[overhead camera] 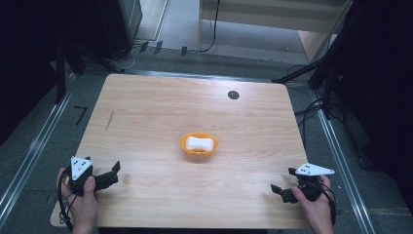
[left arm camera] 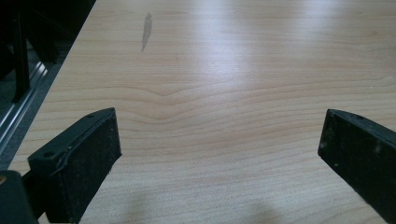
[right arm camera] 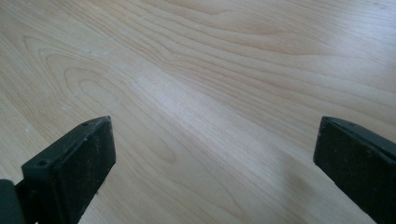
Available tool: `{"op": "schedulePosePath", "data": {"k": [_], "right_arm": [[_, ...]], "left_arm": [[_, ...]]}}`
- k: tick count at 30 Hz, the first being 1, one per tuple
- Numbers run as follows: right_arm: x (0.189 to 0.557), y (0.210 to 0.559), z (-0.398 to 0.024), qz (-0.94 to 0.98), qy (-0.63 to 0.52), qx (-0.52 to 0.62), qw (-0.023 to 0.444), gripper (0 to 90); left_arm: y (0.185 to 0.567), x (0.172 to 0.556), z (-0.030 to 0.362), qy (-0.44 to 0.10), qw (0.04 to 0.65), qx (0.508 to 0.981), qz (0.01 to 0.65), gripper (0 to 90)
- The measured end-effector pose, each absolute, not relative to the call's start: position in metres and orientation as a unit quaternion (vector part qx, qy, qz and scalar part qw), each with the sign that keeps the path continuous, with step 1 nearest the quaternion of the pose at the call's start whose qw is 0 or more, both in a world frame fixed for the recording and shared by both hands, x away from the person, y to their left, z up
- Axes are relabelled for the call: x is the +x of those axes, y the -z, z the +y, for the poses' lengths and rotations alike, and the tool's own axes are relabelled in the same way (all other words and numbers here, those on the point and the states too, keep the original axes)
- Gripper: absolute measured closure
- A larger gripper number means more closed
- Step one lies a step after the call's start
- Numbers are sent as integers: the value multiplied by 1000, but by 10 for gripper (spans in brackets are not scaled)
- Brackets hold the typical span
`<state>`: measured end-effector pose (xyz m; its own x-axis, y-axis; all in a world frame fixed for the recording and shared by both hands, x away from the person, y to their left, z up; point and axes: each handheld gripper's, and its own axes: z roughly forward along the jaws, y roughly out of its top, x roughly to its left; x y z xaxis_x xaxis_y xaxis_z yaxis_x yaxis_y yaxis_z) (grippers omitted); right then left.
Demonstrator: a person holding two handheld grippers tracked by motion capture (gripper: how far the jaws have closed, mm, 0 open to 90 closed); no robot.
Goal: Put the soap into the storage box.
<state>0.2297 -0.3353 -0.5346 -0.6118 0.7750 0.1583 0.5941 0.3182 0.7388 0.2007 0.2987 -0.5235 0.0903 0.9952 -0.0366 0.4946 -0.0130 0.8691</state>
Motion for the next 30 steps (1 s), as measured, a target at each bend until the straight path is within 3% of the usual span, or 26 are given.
{"op": "schedulePosePath", "data": {"k": [30], "right_arm": [[194, 550, -367, 730, -470, 470, 162, 0]], "left_arm": [[524, 202, 299, -322, 376, 635, 594, 0]]}}
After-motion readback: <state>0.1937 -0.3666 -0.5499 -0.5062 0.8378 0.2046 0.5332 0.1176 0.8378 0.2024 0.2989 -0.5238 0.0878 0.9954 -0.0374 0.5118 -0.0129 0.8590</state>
